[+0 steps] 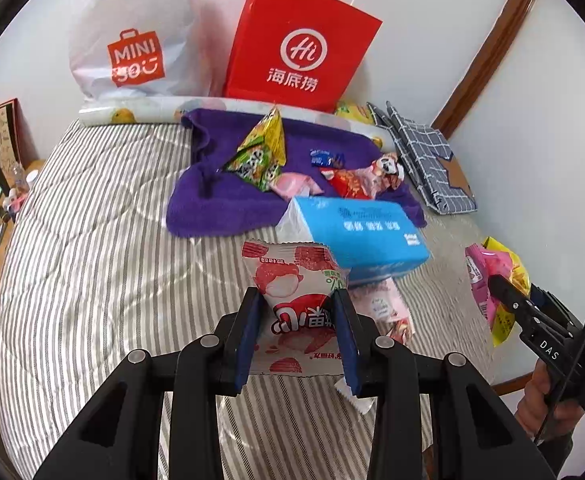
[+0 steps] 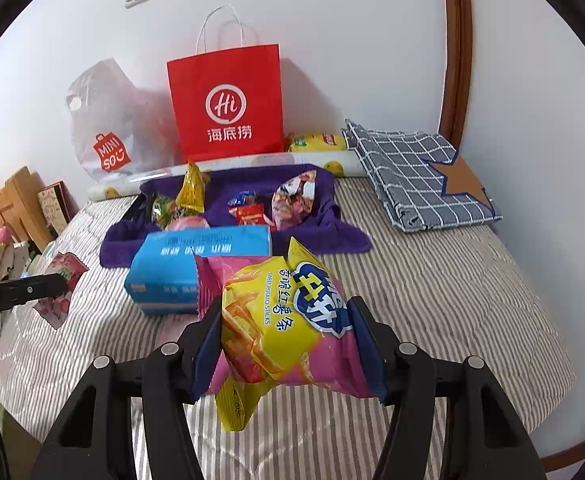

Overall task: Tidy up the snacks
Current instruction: 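Carry the pink-white wrapper and yellow-pink bag over the purple towel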

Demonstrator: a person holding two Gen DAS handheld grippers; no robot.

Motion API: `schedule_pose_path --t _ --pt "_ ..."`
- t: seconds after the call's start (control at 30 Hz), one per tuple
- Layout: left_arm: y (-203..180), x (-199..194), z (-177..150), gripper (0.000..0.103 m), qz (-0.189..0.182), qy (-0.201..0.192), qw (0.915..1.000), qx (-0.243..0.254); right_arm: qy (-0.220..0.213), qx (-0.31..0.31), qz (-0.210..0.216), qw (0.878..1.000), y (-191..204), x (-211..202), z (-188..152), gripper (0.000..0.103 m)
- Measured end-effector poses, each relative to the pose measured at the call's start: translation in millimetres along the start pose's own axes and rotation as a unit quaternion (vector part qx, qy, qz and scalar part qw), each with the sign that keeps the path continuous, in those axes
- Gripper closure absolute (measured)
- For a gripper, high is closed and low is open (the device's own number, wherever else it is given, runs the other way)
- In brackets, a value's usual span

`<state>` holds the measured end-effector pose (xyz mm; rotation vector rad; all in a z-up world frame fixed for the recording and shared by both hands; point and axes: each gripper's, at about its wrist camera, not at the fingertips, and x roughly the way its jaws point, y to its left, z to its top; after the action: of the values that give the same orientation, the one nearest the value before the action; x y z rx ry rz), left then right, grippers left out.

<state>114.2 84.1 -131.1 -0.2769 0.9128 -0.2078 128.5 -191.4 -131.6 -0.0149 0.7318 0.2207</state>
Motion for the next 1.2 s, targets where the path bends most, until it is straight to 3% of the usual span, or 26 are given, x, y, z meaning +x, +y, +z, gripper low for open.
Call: schedule_pose_path --t 1.2 --pt "-33 33 126 0.067 -0.023 -0.030 0.9976 0.057 -0.028 0.008 0.009 1.000 -3 78 111 0.045"
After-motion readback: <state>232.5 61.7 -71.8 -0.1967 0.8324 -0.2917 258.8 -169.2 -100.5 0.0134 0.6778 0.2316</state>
